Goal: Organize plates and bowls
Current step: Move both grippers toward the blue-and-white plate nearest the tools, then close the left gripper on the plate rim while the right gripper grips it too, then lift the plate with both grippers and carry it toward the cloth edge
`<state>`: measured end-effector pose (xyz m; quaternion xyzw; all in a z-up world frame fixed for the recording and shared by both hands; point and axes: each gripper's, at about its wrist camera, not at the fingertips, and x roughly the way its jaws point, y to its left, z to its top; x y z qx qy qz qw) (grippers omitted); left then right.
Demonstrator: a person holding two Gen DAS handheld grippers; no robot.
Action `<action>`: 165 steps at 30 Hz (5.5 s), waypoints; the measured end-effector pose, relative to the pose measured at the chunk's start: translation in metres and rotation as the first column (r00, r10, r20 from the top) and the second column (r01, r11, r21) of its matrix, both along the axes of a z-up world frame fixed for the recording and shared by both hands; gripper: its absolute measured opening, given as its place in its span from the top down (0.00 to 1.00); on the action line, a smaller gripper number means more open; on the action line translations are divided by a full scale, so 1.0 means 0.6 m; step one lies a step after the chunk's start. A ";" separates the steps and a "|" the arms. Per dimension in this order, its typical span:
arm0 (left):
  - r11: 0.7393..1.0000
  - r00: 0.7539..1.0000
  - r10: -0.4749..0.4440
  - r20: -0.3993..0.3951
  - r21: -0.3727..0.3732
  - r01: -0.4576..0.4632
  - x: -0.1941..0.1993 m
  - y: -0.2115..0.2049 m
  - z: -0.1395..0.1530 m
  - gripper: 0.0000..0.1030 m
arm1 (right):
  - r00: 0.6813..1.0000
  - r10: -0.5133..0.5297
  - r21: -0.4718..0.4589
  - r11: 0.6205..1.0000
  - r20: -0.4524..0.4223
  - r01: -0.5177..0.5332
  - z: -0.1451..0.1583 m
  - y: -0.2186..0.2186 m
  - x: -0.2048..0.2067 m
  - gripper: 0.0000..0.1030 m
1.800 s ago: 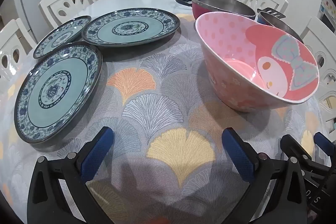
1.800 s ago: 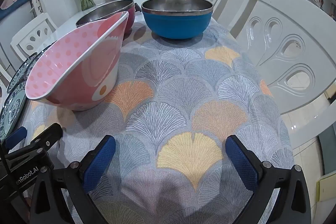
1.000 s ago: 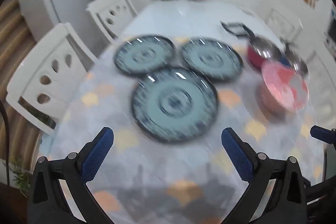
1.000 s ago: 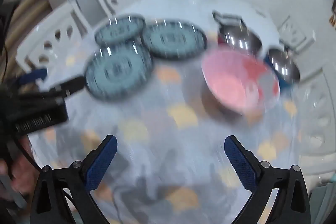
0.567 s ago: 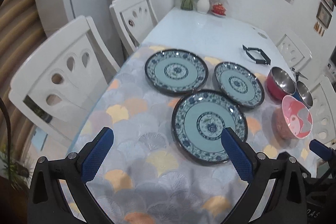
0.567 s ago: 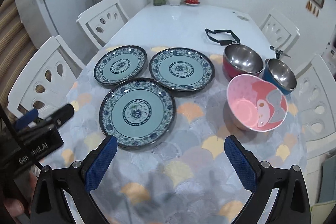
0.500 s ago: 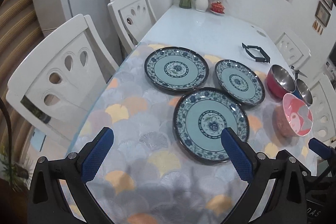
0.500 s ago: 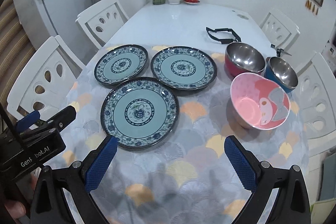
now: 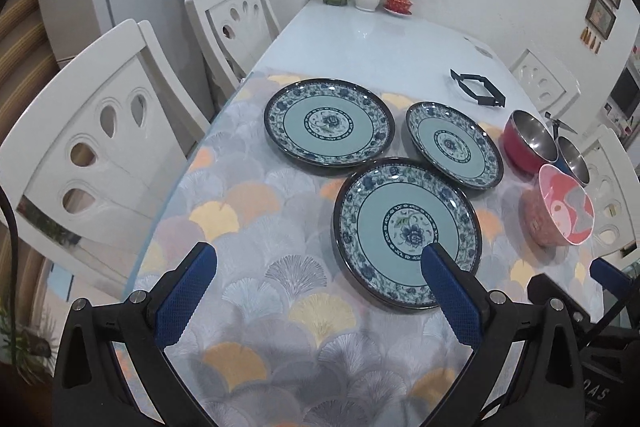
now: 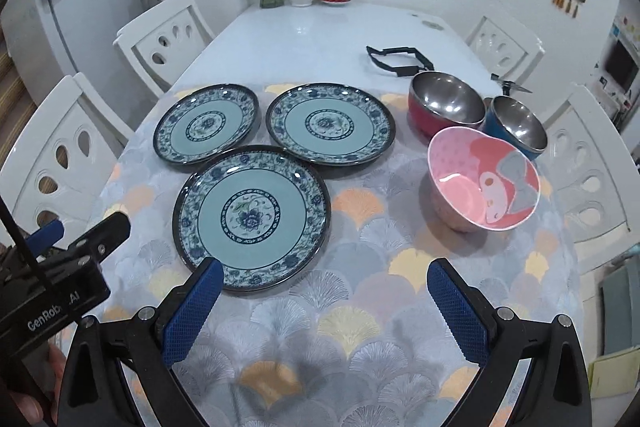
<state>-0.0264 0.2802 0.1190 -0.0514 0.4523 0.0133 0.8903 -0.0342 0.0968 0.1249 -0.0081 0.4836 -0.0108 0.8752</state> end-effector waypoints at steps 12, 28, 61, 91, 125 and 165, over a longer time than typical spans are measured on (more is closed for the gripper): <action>1.000 1.000 -0.013 -0.021 -0.006 0.013 -0.008 0.002 -0.016 0.02 | 0.999 -0.040 0.009 0.999 -0.012 0.040 -0.011 -0.008 -0.009 0.02; 1.000 1.000 -0.024 -0.012 -0.003 0.024 -0.011 -0.001 -0.015 0.03 | 0.999 -0.038 0.009 0.999 -0.023 0.039 -0.016 -0.007 -0.007 0.02; 0.995 0.986 -0.067 -0.156 -0.080 0.055 0.087 0.002 -0.089 0.04 | 0.987 -0.020 0.077 0.996 -0.161 0.032 -0.088 -0.020 0.103 0.14; 0.983 0.961 -0.141 -0.239 -0.151 0.107 0.157 0.010 -0.159 0.51 | 0.957 0.033 0.171 0.985 -0.290 0.018 -0.174 -0.044 0.184 0.51; 0.956 0.965 -0.191 -0.178 -0.256 0.142 0.110 0.031 -0.112 0.85 | 0.947 0.233 0.333 0.931 -0.221 -0.151 -0.137 -0.030 0.131 0.75; 0.978 0.984 -0.042 -0.173 -0.209 0.005 -0.093 0.126 -0.131 0.84 | 0.867 0.435 0.280 0.887 -0.241 -0.367 -0.140 0.083 -0.036 0.75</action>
